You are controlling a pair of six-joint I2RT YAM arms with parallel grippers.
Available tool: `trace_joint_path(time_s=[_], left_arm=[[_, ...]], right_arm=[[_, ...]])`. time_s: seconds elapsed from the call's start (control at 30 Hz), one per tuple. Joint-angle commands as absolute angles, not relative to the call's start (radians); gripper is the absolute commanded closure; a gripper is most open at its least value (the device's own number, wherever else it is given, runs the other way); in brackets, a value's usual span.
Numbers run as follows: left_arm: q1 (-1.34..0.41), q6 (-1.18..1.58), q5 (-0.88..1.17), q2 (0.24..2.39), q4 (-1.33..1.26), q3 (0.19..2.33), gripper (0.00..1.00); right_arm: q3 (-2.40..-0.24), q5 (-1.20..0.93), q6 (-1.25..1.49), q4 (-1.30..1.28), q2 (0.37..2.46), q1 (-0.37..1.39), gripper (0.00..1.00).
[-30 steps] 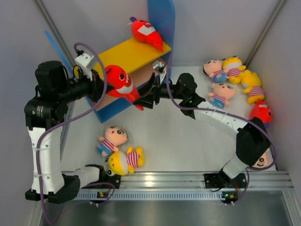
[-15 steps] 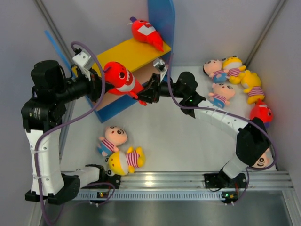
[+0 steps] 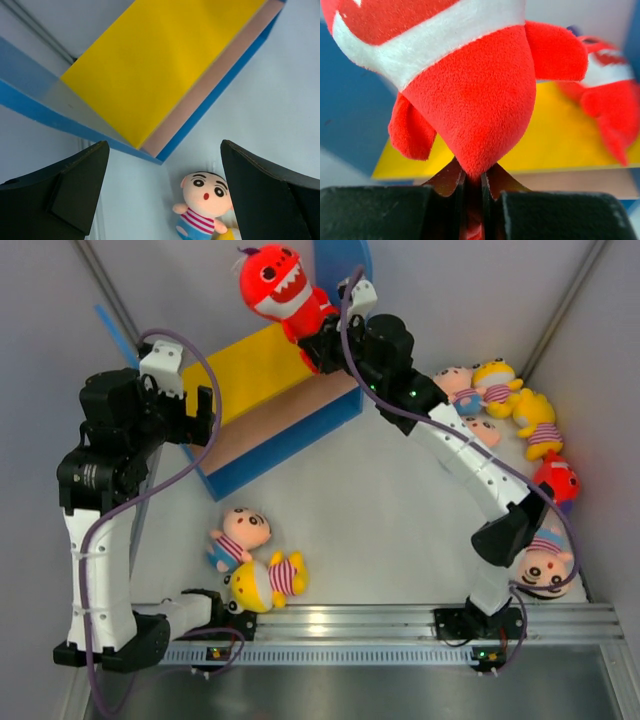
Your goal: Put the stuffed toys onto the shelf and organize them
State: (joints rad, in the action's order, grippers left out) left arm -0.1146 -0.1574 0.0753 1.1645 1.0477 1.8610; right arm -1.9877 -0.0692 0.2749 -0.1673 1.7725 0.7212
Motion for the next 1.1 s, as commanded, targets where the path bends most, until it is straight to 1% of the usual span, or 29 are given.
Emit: trace_joint_path(time_s=[0.0,0.03,0.07,0.1,0.17,0.23,0.33,0.5,0.53,0.6,0.63,0.67,0.8,0.87,0.9,0.93,1.0,1.03,1.07], left_arm=[[-0.114,-0.179,-0.065,1.124,0.994,1.838,0.01],[-0.114,-0.181,-0.058,1.120,0.994,1.832,0.01],[-0.114,-0.183,-0.055,1.117,0.993,1.829,0.01],[-0.114,-0.186,-0.057,1.115,0.994,1.824,0.01],[-0.114,-0.190,-0.057,1.115,0.996,1.813,0.01],[-0.114,-0.193,-0.054,1.114,0.993,1.809,0.01],[-0.114,-0.192,-0.045,1.109,0.996,1.802,0.01],[-0.114,-0.199,-0.032,1.098,0.997,1.790,0.01],[-0.114,-0.201,-0.032,1.095,0.996,1.787,0.01],[-0.114,-0.206,-0.038,1.091,0.996,1.784,0.01],[-0.114,-0.206,-0.040,1.089,0.996,1.786,0.01],[-0.114,-0.206,-0.040,1.088,0.997,1.784,0.01],[-0.114,-0.209,-0.041,1.080,0.996,1.778,0.01],[-0.114,-0.212,-0.044,1.075,0.996,1.775,0.01],[-0.114,-0.213,-0.048,1.071,0.996,1.775,0.01],[-0.114,-0.213,-0.054,1.071,0.996,1.773,0.01],[-0.114,-0.218,-0.060,1.066,0.996,1.776,0.01],[-0.114,-0.219,-0.063,1.066,0.997,1.778,0.01],[-0.114,-0.224,-0.063,1.065,0.996,1.778,0.01]], right_arm=[[-2.176,0.230,0.175,-0.339,1.946,0.732,1.00],[-2.219,0.251,0.167,-0.342,1.983,0.733,1.00],[-2.314,0.268,0.166,-0.362,2.020,0.736,1.00],[-2.359,0.288,0.169,-0.370,2.084,0.742,1.00],[-2.416,0.304,0.163,-0.350,2.126,0.753,1.00],[-2.418,0.322,0.147,-0.281,2.155,0.787,1.00],[-2.470,0.354,0.167,-0.288,2.203,0.811,1.00],[-2.462,0.411,0.215,-0.304,2.221,0.818,1.00],[-2.456,0.416,0.209,-0.298,2.224,0.821,0.96],[-2.456,0.413,0.216,-0.290,2.233,0.830,0.91],[-2.457,0.410,0.224,-0.281,2.238,0.830,0.86],[-2.465,0.410,0.245,-0.279,2.240,0.830,0.84],[-2.491,0.426,0.304,-0.261,2.255,0.831,0.85],[-2.493,0.417,0.318,-0.220,2.260,0.831,0.83],[-2.493,0.390,0.321,-0.206,2.270,0.831,0.81],[-2.500,0.376,0.324,-0.196,2.273,0.831,0.74],[-2.503,0.353,0.318,-0.183,2.284,0.837,0.68],[-2.503,0.345,0.313,-0.180,2.286,0.841,0.56],[-2.503,0.342,0.314,-0.179,2.290,0.842,0.50]])
